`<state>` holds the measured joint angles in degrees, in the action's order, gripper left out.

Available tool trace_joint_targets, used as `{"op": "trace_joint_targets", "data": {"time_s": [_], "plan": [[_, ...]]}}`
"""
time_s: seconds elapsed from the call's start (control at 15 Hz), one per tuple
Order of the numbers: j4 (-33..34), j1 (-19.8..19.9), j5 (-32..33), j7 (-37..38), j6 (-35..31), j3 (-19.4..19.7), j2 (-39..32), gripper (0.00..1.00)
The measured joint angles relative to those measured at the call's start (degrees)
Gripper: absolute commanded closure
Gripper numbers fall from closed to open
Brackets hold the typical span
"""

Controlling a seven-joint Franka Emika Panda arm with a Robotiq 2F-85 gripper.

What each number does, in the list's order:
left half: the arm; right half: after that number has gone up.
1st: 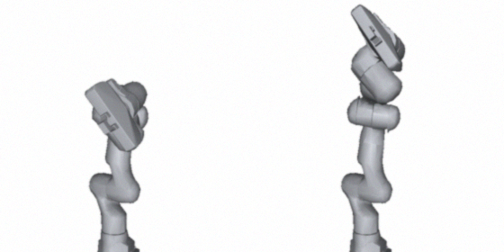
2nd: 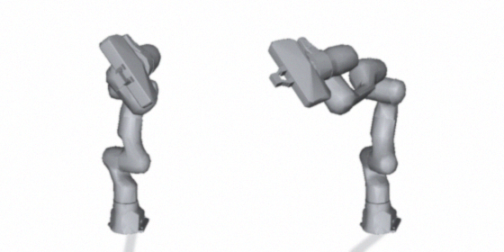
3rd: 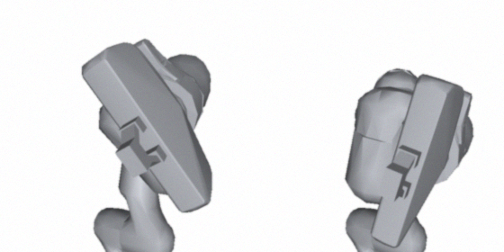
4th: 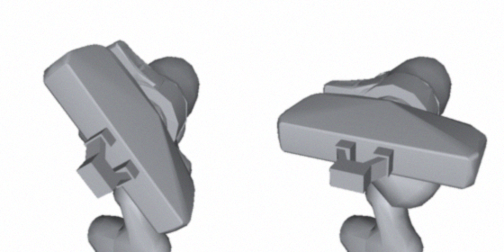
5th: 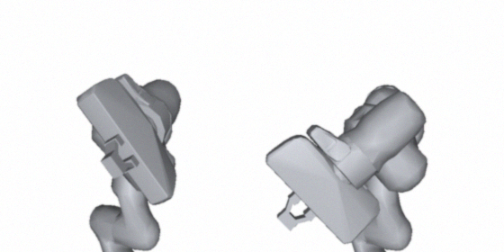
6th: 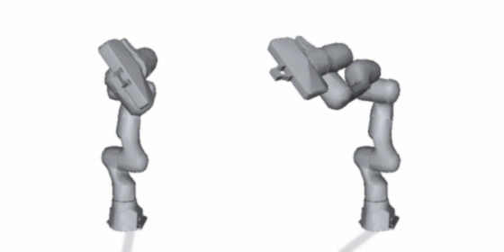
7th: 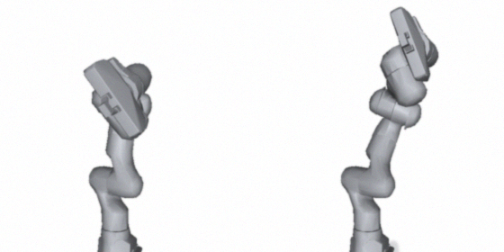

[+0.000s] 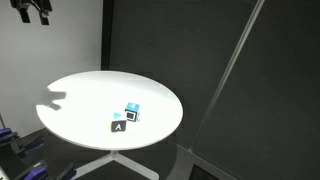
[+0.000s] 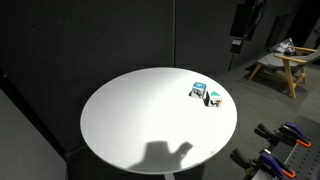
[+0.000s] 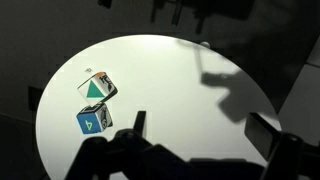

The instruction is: Move the block to the left forward

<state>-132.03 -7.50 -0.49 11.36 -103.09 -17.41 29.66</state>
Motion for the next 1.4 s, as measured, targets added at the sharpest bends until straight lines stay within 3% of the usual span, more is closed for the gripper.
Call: {"op": "trace_joint_targets", "data": {"time_s": [0.87,1.4], "plan": [[0.04,-0.32,0.00,-0.03,-0.02,0.44,-0.26,0.00],[1.33,-0.34,-0.31,-2.35,-0.02,4.41,-3.69,0.00]]}}
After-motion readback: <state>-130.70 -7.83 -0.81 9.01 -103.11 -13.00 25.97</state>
